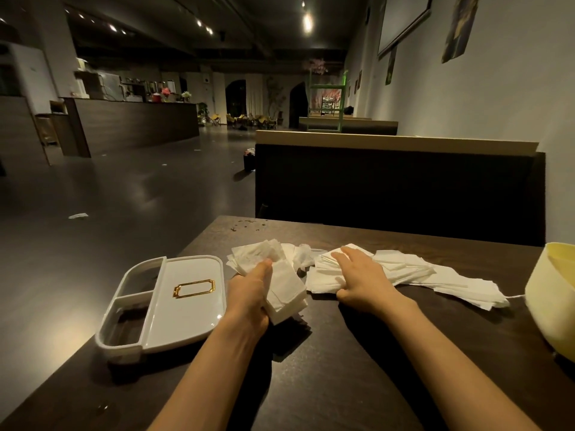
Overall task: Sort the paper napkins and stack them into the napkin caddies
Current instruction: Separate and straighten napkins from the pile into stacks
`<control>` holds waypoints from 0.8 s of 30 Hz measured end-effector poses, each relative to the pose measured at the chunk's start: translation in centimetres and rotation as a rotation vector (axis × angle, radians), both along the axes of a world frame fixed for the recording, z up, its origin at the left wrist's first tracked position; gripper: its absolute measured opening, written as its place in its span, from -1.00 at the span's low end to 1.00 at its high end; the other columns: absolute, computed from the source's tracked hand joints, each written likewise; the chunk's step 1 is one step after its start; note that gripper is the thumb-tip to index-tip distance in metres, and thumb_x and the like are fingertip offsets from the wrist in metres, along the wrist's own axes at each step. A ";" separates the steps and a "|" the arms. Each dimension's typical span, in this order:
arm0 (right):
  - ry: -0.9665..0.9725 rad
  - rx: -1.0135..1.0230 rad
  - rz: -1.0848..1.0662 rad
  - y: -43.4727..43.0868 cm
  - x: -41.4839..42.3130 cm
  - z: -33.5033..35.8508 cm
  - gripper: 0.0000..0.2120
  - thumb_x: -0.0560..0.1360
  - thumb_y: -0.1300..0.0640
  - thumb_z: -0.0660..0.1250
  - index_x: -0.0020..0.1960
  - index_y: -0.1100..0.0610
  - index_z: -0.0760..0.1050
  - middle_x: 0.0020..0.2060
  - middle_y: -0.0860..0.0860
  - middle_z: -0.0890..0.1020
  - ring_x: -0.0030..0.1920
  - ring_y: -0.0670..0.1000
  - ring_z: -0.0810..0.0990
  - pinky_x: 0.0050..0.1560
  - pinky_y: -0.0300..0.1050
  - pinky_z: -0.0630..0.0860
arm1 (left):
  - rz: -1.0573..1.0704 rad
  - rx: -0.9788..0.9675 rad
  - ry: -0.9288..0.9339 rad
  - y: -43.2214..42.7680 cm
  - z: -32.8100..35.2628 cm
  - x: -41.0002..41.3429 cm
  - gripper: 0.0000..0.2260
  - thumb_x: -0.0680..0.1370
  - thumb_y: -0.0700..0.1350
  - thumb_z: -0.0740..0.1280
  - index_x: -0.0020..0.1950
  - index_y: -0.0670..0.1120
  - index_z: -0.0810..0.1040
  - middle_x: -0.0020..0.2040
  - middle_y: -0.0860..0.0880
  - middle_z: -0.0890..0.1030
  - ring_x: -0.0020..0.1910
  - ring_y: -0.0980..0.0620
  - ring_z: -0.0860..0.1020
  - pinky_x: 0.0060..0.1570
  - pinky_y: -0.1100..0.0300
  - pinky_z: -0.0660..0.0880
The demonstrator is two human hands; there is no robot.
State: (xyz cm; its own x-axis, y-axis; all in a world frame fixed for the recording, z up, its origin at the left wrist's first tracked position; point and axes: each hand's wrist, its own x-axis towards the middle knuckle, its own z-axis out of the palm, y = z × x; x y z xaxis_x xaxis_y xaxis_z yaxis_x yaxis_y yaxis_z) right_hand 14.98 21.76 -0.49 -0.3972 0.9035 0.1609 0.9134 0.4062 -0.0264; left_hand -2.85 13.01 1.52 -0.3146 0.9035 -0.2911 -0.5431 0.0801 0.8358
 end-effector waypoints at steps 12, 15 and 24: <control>0.002 0.041 -0.072 2.3 -0.7 -1.0 -0.65 0.55 0.09 0.13 0.31 0.12 0.32 0.22 0.11 0.45 0.19 0.14 0.42 0.14 0.02 0.36 | -0.026 -0.006 -0.026 0.0 0.0 0.2 -0.79 0.55 -0.15 0.34 0.13 -0.07 0.38 -0.03 -0.11 0.57 -0.09 -0.10 0.58 -0.21 0.01 0.55; 0.034 0.089 -0.108 2.4 -1.2 -1.2 -0.71 0.55 0.13 0.13 0.26 0.13 0.35 0.19 0.09 0.46 0.19 0.13 0.41 0.12 0.02 0.36 | -0.036 -0.004 -0.032 0.1 0.0 0.2 -0.83 0.55 -0.17 0.33 0.09 -0.07 0.38 -0.07 -0.11 0.57 -0.12 -0.09 0.58 -0.26 0.02 0.54; 0.284 0.196 -0.142 2.4 -0.7 -1.2 -0.83 0.51 0.27 0.14 0.02 0.18 0.47 0.00 0.15 0.61 0.03 0.20 0.52 0.05 0.02 0.39 | -0.087 -0.037 -0.002 0.3 -0.5 0.5 -0.88 0.55 -0.18 0.33 0.05 -0.18 0.48 -0.10 -0.15 0.62 -0.15 -0.12 0.62 -0.39 0.11 0.53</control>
